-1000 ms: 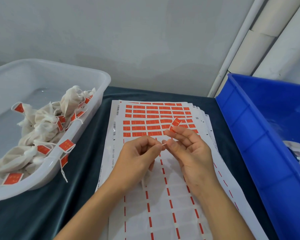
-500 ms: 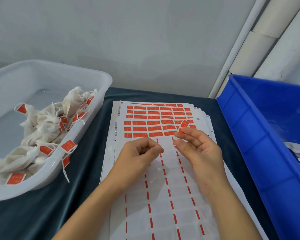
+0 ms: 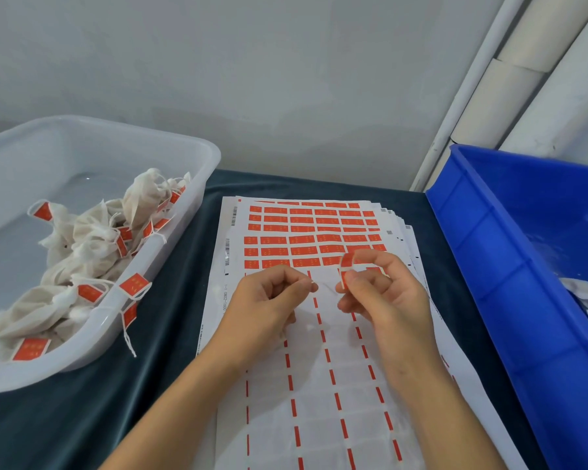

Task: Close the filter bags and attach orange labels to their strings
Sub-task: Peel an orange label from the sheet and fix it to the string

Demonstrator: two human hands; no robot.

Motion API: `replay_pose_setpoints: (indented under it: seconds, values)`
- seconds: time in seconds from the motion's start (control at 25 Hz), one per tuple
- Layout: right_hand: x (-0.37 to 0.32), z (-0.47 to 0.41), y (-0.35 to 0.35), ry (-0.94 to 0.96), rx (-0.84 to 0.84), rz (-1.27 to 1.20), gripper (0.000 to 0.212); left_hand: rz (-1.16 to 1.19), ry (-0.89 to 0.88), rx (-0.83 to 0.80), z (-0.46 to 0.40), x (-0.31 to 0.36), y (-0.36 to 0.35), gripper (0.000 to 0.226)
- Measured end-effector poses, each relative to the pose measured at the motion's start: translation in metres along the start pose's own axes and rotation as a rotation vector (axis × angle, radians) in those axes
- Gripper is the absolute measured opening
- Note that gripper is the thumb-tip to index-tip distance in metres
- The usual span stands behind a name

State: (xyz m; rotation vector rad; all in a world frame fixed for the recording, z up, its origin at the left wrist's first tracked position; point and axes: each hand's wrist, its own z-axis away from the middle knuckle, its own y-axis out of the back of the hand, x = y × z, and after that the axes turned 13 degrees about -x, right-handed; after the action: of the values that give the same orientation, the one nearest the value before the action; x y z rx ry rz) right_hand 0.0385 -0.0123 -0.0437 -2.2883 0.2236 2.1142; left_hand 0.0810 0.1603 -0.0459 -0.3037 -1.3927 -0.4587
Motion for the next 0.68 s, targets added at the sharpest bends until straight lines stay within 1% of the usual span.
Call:
replay_pose_setpoints:
  seconds: [0.08, 0.24, 0.36, 0.68]
  values:
    - [-0.002, 0.001, -0.003, -0.013, -0.047, -0.025, 0.024, 0.002, -0.002, 0.007, 0.000, 0.000, 0.000, 0.018]
    - [-0.005, 0.004, -0.008, -0.054, -0.074, -0.116, 0.020, -0.009, -0.026, 0.008, 0.001, 0.001, -0.001, 0.018]
    - [-0.003, 0.005, -0.013, -0.098, -0.097, -0.115, 0.010, -0.032, -0.054, 0.005, 0.002, 0.000, -0.001, 0.019]
    - [0.002, 0.003, -0.017, -0.111, -0.088, -0.080, 0.005, -0.081, -0.102, 0.007, 0.003, 0.001, -0.002, 0.022]
